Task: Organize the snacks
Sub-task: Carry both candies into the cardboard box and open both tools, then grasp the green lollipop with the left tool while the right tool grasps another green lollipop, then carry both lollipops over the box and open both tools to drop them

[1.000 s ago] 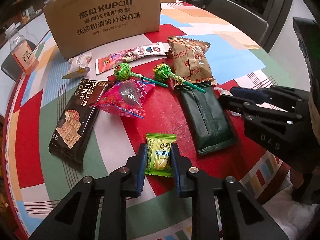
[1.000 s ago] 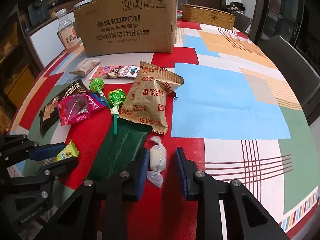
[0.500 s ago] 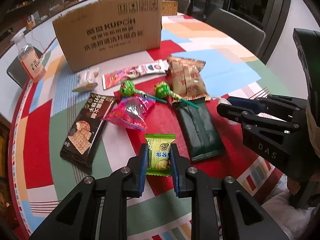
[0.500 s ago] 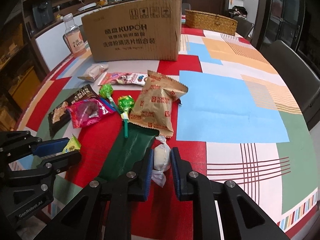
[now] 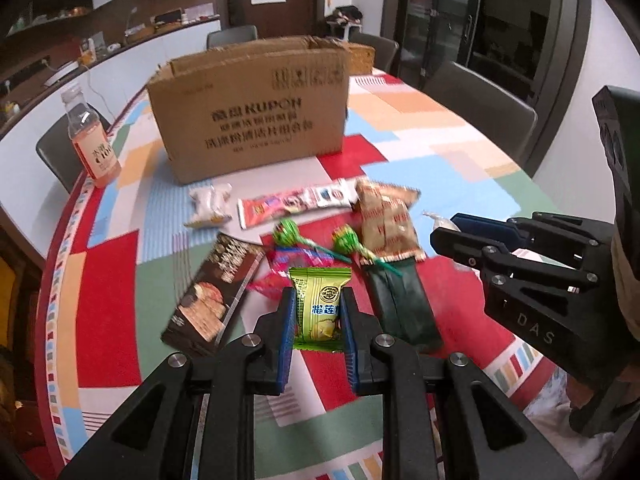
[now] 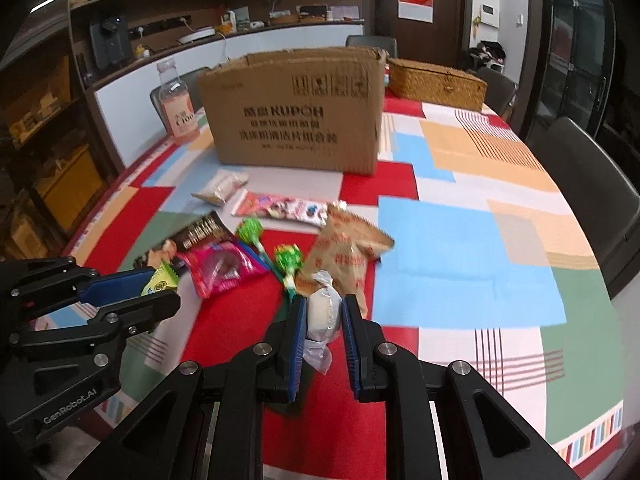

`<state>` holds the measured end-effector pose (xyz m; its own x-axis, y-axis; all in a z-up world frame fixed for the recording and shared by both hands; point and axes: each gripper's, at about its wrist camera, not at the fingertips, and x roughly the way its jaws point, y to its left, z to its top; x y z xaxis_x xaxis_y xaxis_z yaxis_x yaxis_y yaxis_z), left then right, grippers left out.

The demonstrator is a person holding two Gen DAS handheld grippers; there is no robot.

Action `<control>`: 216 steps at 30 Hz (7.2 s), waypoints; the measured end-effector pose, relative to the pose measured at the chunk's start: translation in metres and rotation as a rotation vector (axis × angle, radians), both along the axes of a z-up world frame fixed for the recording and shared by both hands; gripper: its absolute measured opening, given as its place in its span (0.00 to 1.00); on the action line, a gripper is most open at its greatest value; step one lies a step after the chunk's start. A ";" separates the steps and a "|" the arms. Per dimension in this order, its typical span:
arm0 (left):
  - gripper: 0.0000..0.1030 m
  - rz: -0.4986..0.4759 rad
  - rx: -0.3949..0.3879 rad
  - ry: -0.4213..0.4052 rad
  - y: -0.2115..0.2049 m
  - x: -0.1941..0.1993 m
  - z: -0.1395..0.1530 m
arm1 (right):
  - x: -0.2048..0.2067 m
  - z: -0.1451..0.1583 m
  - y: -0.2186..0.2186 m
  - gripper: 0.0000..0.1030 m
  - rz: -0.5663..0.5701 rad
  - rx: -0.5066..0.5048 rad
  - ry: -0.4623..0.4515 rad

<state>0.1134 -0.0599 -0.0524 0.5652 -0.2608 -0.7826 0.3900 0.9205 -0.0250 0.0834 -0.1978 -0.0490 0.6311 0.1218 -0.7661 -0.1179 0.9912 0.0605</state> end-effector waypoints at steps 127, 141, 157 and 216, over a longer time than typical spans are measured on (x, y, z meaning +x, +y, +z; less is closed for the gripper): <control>0.37 -0.217 0.023 0.119 -0.006 0.115 -0.054 | 0.098 -0.047 0.023 0.30 0.206 0.058 0.231; 0.30 -0.204 -0.015 0.172 -0.009 0.127 -0.063 | 0.109 -0.066 0.022 0.27 0.207 0.096 0.275; 0.23 -0.164 -0.017 0.127 -0.007 0.121 -0.051 | 0.102 -0.061 0.015 0.26 0.166 0.144 0.247; 0.23 0.047 -0.160 -0.352 0.024 0.185 0.159 | 0.187 0.149 0.001 0.26 0.074 0.162 -0.301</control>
<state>0.2987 -0.0359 0.1063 0.8060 -0.3314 -0.4905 0.3581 0.9327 -0.0418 0.2706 -0.1972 0.1001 0.8105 0.2801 -0.5144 -0.2252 0.9598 0.1676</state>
